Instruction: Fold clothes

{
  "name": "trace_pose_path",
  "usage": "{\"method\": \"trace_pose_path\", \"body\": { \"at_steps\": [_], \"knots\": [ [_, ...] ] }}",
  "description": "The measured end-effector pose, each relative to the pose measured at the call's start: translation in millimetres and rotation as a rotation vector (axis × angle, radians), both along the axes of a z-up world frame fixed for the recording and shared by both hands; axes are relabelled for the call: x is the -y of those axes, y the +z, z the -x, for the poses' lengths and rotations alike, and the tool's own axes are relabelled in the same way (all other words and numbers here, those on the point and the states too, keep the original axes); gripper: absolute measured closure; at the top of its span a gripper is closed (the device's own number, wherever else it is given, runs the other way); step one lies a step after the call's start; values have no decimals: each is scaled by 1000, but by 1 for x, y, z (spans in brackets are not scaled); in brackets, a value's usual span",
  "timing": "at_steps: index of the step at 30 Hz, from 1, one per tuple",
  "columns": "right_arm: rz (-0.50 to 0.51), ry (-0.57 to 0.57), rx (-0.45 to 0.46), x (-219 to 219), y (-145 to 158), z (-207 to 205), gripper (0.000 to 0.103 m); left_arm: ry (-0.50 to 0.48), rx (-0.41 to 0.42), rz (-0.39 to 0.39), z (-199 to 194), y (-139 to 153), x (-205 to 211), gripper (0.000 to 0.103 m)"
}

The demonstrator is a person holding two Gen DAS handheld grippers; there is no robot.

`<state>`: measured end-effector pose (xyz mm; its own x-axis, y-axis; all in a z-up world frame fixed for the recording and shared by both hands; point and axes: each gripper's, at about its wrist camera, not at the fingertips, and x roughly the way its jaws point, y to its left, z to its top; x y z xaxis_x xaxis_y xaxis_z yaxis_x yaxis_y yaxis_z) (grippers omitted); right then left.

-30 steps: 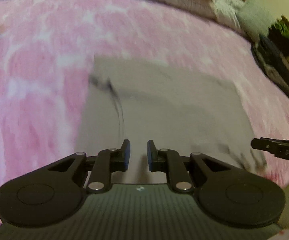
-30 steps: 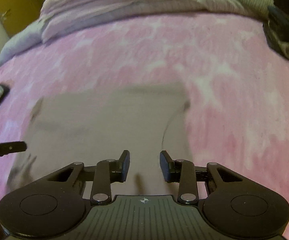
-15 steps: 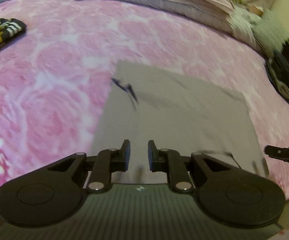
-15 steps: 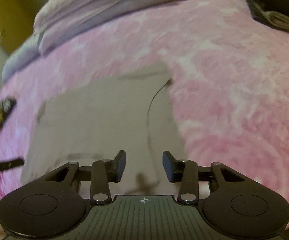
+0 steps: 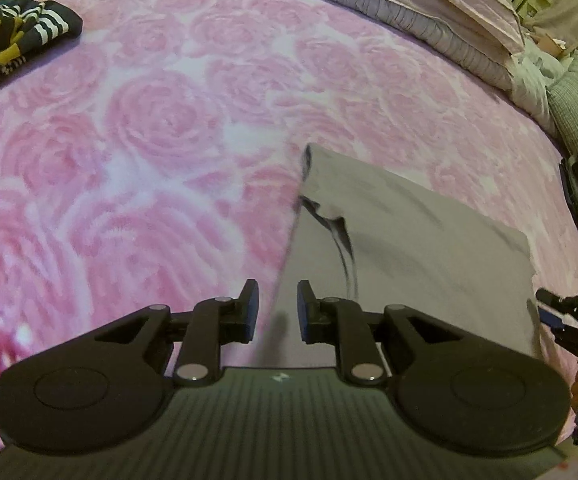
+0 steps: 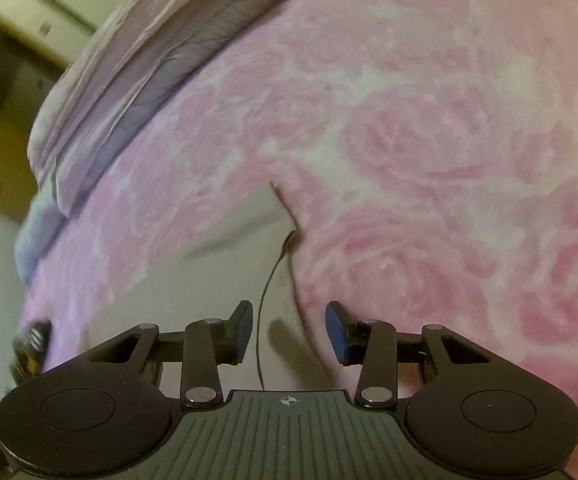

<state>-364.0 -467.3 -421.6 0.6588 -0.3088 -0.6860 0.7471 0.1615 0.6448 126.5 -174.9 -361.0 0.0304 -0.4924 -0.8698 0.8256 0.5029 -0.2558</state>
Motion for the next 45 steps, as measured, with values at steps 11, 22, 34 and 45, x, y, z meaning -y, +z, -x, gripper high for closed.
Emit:
{"method": "trace_pose_path", "body": {
  "at_steps": [11,22,34,45],
  "knots": [
    [-26,5,115,27,-18,-8,90,4,-51,-53,-52,-13,6,88],
    [310,74,-514,-29,69,-135,103,12,-84,-70,-72,-16,3,88],
    [555,594,-759,-189,38,-348,93,12,-145,-87,-120,-22,-13,88],
    [348,305,-566,-173,90,-236,77,-63,-154,-107,-124,-29,-40,88]
  ]
}}
